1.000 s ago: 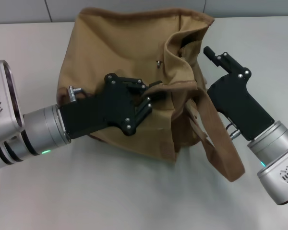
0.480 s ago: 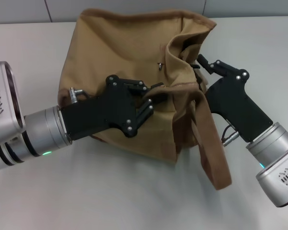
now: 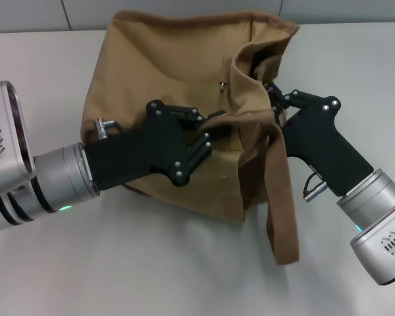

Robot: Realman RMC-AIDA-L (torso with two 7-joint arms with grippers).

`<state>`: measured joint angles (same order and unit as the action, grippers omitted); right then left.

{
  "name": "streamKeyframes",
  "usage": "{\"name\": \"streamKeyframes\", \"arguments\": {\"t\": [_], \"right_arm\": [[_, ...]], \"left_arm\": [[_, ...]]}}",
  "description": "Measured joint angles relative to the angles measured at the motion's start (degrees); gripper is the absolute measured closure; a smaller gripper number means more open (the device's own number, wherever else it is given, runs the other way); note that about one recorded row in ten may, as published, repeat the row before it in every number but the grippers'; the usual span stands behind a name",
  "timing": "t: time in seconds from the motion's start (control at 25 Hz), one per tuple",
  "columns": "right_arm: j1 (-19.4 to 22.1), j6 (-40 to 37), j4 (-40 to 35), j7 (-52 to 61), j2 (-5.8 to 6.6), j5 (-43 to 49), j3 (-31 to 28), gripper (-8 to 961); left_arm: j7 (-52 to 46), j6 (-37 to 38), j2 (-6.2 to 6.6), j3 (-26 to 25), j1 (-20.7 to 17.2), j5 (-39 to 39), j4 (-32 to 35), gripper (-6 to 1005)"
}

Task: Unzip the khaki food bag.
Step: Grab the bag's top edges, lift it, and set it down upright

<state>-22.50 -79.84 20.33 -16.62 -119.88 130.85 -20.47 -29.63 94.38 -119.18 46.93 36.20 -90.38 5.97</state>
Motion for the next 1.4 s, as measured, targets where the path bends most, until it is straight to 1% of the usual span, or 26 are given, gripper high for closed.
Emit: {"name": "streamKeyframes", "arguments": {"t": [0.12, 0.24, 0.52, 0.68, 0.72, 0.8, 0.84, 0.88, 1.0, 1.08, 1.12, 1.4], "right_arm": [[0.00, 0.02, -0.01, -0.04, -0.01, -0.05, 0.00, 924], [0.16, 0.04, -0.02, -0.08, 0.00, -0.20, -0.17, 948], [0.34, 0.11, -0.13, -0.10, 0.00, -0.33, -0.60, 947], [0.39, 0.41, -0.60, 0.30, -0.01, -1.52, -0.74, 940], [0.42, 0.65, -0.69, 0.31, -0.01, -2.13, -0.75, 939], [0.82, 1.21, -2.13, 0.42, -0.01, -4.20, -0.77, 936], [1.08, 1.24, -2.62, 0.47, -0.01, -4.68, -0.77, 934], [1.37, 1.24, -3.03, 0.50, -0.01, -5.09, -0.77, 932], [2.31, 1.14, -4.36, 0.61, 0.00, -6.56, -0.81, 928], [2.60, 1.10, -4.73, 0.63, 0.01, -6.87, -0.82, 924], [3.14, 1.01, -5.29, 0.66, 0.01, -7.16, -0.82, 923], [3.55, 0.96, -5.91, 0.91, 0.00, -8.26, -0.99, 912]], "left_arm": [[-0.15, 0.01, 0.00, -0.32, 0.01, 0.05, 0.00, 938], [-0.30, 0.02, 0.00, -0.52, -0.12, 2.28, -0.45, 938], [-0.33, 0.90, 0.01, -0.53, -0.31, 3.35, -0.62, 938], [-0.34, 3.03, 0.00, -0.52, -0.77, 5.52, -0.66, 938], [-0.34, 3.68, 0.00, -0.52, -1.14, 6.76, -0.70, 938], [-0.40, 4.72, 0.00, -0.52, -2.53, 12.08, -1.05, 938], [-0.41, 4.90, 0.00, -0.53, -2.95, 13.77, -1.28, 938], [-0.41, 4.90, 0.00, -0.53, -2.95, 13.77, -1.28, 938], [-0.47, 6.08, 0.01, -0.53, -5.13, 19.81, -2.01, 938], [-0.49, 6.34, 0.01, -0.53, -5.52, 20.76, -2.21, 938], [-0.54, 7.21, 0.01, -0.55, -6.50, 22.73, -2.76, 938], [-1.30, 8.69, 0.01, -0.69, -8.83, 25.51, -3.69, 938]]}}
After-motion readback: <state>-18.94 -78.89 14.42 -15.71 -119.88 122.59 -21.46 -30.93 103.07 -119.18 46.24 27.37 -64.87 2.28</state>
